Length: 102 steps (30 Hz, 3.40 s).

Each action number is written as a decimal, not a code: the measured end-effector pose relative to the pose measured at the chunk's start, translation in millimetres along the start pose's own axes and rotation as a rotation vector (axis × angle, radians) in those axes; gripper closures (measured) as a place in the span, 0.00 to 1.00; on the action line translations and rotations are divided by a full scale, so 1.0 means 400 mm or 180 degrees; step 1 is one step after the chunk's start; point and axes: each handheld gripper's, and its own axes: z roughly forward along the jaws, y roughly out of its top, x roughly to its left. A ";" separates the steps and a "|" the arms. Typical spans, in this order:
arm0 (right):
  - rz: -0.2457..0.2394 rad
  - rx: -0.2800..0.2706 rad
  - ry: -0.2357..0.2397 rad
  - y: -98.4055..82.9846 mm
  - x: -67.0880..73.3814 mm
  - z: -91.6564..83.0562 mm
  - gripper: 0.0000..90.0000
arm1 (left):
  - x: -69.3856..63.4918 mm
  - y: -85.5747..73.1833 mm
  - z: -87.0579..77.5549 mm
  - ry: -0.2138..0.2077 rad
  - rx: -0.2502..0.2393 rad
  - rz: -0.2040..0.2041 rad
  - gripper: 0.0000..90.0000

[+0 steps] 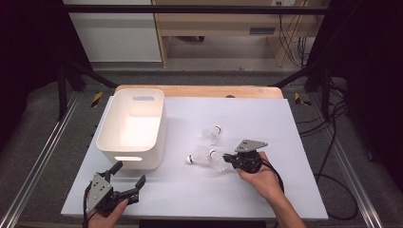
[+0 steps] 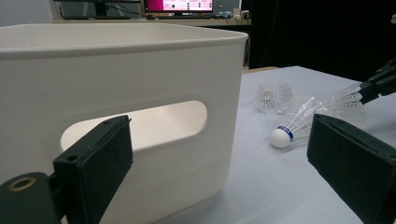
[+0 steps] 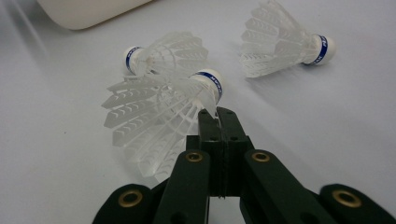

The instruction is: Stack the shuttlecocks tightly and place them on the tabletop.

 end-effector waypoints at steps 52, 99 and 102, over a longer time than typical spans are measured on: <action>-0.0334 0.0134 0.0327 0.043 0.045 0.122 1.00 | -0.008 -0.001 0.015 -0.0036 0.0029 0.0060 0.09; -0.0205 0.0287 -0.0155 0.044 0.043 0.085 0.45 | -0.002 0.001 0.003 -0.0006 -0.0005 0.0076 0.09; -0.0181 0.0267 -0.0189 0.039 0.037 0.074 0.43 | -0.001 0.001 0.003 0.0000 -0.0007 0.0074 0.09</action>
